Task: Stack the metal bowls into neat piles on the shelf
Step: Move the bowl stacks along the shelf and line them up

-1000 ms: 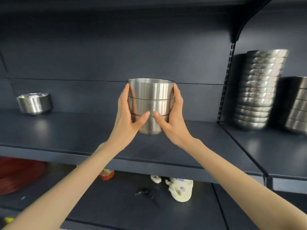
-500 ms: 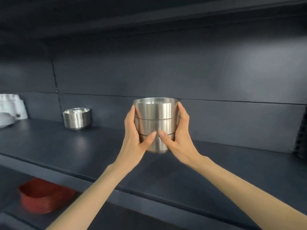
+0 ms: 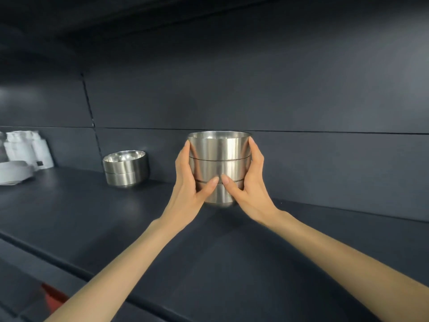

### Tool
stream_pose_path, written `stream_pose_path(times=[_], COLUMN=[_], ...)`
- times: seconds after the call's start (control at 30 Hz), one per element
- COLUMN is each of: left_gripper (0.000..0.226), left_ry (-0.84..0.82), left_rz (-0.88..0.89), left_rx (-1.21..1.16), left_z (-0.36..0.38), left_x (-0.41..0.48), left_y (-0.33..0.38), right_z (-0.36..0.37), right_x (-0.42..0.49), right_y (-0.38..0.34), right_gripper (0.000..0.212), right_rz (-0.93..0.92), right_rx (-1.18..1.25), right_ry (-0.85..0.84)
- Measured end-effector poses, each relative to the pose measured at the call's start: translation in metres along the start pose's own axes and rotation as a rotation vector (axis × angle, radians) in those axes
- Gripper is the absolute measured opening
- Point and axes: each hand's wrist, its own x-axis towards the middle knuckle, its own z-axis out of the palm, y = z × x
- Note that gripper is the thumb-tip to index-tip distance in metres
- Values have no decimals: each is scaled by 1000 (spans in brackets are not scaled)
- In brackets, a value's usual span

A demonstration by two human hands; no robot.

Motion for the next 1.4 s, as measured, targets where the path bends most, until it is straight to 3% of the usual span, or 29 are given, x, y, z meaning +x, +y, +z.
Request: stream_pose_path(times=[0.43, 1.0, 1.4], left_gripper=[88, 91, 91], left_ry=[-20, -21, -16], left_rz=[38, 187, 141], left_rx=[-35, -103, -154], left_z=[-41, -193, -246], left_x=[39, 126, 135], left_y=[-79, -190, -269], right_z=[64, 229, 311], right_x=[43, 154, 185], right_y=[28, 20, 38], right_gripper=[82, 89, 91], right_rz=[-22, -84, -37], right_rx=[-65, -145, -189], right_ry=[54, 233, 172])
